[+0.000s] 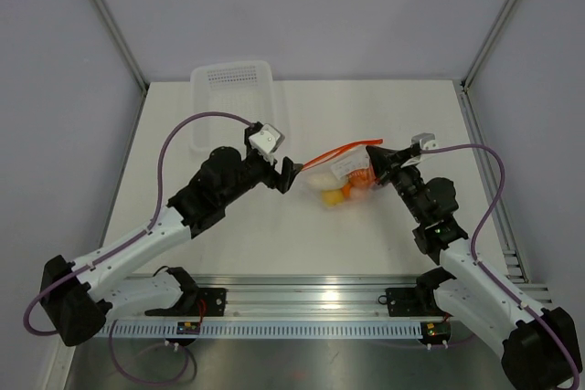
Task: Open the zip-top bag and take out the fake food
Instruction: Unzip the zipper food storage bag at the center of the board, then open the zipper of the food storage bag at the center of the board.
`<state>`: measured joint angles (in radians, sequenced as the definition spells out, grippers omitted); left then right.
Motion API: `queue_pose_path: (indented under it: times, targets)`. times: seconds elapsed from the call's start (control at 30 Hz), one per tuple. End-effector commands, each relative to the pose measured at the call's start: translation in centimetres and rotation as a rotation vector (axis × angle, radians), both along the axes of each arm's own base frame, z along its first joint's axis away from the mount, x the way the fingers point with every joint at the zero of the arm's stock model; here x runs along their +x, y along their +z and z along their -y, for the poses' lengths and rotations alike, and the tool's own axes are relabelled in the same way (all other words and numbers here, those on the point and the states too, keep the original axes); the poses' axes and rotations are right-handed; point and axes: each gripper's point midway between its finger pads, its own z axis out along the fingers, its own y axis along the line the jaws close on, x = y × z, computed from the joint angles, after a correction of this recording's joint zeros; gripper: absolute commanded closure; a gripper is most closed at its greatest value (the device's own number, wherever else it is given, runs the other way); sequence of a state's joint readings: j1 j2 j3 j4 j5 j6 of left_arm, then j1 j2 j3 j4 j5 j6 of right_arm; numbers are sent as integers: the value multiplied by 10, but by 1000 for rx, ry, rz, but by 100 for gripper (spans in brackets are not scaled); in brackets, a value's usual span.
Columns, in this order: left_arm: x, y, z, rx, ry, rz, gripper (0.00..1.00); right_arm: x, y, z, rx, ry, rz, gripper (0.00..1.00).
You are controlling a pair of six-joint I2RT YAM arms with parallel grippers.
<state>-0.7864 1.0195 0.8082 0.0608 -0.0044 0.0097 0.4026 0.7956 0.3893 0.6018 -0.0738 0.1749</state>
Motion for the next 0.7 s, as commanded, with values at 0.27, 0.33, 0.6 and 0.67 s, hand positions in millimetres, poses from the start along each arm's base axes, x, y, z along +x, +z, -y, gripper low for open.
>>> queue_pose_path:
  times: [0.27,0.33,0.6,0.67]
  targets:
    - [25,15,34,54,-81,67,30,-6,28,-8,6,58,95,99]
    - [22,10,40,61,-116,62,31,-6,27,-8,9,60,94,99]
    - [29,-11,54,141,-143,0,45,-7,26,-12,16,83,87,99]
    - [33,-19,54,166,-129,-14,48,-9,27,-12,20,85,90,99]
